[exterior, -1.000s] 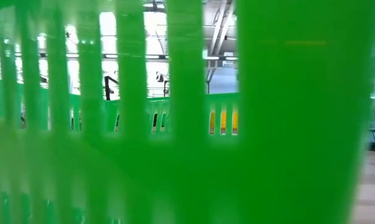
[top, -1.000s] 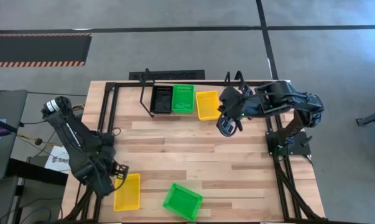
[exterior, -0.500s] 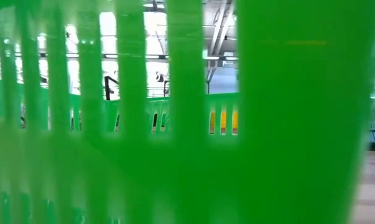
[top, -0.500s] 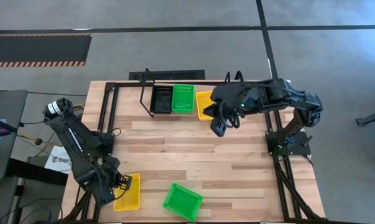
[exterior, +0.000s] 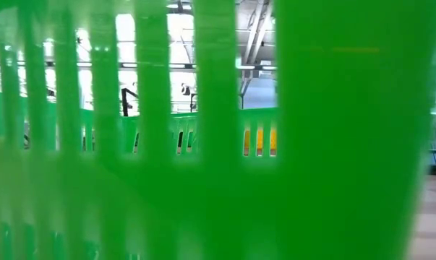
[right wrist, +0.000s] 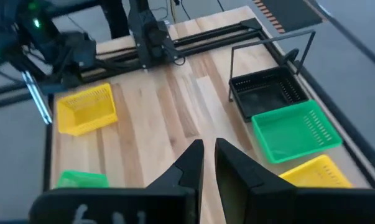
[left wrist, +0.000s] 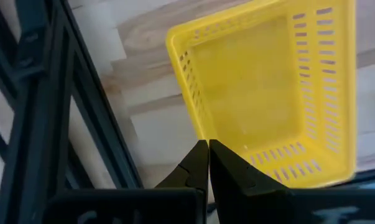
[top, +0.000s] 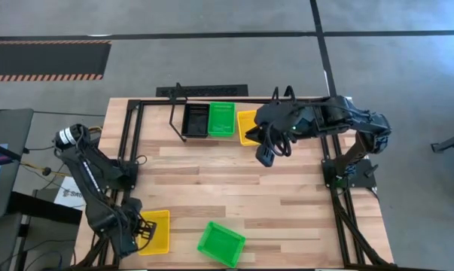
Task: Stack baskets on shelf by color
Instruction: Stack the yellow bin on top of the yellow bin
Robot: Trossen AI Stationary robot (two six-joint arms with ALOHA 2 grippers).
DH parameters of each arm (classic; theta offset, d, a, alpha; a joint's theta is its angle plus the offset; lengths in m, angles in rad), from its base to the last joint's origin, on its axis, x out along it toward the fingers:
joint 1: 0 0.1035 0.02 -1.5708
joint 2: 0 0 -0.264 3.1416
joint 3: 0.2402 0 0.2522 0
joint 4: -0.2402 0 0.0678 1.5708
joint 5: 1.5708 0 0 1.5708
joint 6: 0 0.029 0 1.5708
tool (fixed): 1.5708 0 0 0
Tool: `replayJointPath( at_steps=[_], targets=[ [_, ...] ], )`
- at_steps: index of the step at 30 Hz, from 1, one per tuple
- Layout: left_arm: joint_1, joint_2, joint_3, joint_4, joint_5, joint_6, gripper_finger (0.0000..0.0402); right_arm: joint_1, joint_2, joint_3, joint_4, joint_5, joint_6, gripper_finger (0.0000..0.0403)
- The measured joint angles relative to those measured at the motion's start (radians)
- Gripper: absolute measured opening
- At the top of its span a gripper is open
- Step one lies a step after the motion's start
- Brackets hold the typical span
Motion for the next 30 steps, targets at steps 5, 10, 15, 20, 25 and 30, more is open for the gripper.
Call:
replayJointPath(
  at_steps=[5, 10, 15, 20, 25, 30],
  targets=[
    [0.053, -0.001, 0.003, -0.043, 0.057, -0.004, 0.0000, -0.013, 0.000, 0.000, -0.018, 0.000, -0.123, 0.0058],
    [0.091, 0.001, -0.020, 0.005, 0.048, 0.024, 0.0004, -0.037, 0.000, 0.000, -0.059, 0.000, -0.231, 0.0058],
    [0.101, 0.001, -0.021, 0.021, 0.090, 0.025, 0.0041, -0.059, 0.000, 0.000, -0.085, 0.000, -0.308, 0.0058],
    [0.101, 0.001, -0.021, 0.004, 0.172, -0.005, 0.0089, -0.072, 0.000, 0.000, -0.104, -0.001, -0.361, 0.0058],
    [0.129, 0.001, -0.021, -0.009, 0.148, -0.004, 0.0119, -0.084, 0.000, 0.000, -0.105, -0.003, -0.385, 0.0058],
    [0.149, 0.050, -0.030, -0.005, 0.127, 0.013, 0.0128, -0.083, 0.000, 0.000, -0.116, -0.004, -0.387, 0.0058]
  ],
)
